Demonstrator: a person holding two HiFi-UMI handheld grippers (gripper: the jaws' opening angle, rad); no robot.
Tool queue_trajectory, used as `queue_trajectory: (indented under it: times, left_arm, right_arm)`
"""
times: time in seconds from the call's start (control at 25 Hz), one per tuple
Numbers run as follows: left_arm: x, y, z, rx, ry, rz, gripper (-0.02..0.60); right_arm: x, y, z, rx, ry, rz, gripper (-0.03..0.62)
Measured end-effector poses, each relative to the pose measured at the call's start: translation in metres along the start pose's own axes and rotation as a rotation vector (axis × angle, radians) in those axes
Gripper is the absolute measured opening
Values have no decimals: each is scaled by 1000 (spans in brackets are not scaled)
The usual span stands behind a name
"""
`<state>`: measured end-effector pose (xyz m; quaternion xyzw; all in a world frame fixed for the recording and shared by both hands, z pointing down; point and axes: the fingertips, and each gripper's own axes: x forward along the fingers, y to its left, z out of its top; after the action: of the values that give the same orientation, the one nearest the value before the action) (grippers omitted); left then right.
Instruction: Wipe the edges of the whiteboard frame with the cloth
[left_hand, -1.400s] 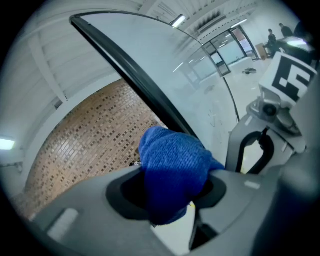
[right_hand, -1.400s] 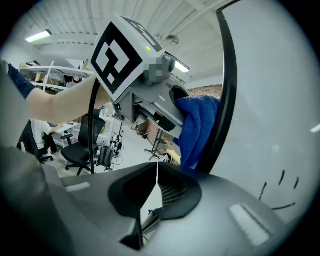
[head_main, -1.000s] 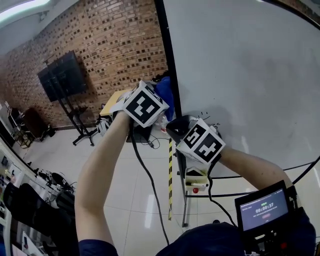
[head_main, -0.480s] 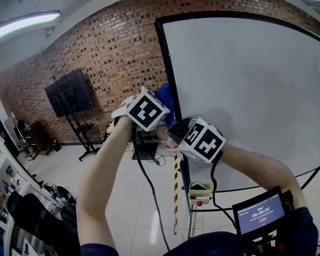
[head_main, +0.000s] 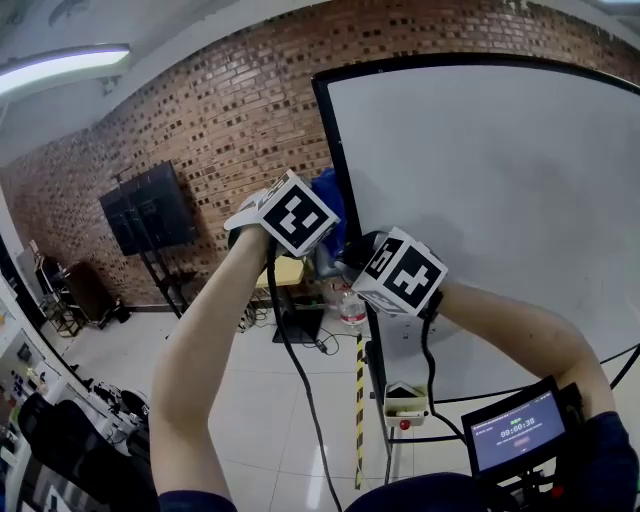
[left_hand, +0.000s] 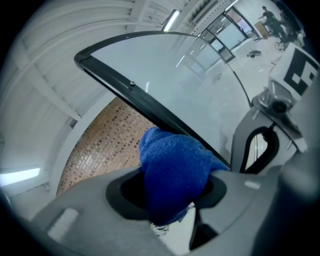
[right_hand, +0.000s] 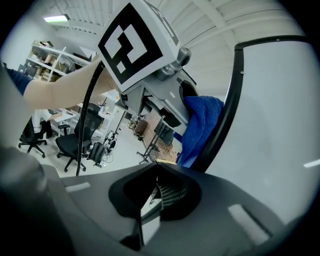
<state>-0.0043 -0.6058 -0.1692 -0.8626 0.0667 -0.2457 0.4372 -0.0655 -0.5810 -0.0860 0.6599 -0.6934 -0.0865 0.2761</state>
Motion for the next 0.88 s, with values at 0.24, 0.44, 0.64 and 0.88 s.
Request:
queue_trajectory:
  times: [0.24,0.44,0.64,0.88]
  left_arm:
    - [-12,21,11,41,14,58,198]
    - [-21,35,24,43,10,61,198]
    - [-40,60,36,49,16,111,199]
    - [-45,73,46,43,10,131,201]
  right_arm:
    - [-9,-13,25,-12,-39,-19,11]
    - [-16,-27,50,-21,-76,-40,11]
    - [-25,-32,74,-61,-99,-64,10]
    - [-38,-36,97,-117,-150,-101,9]
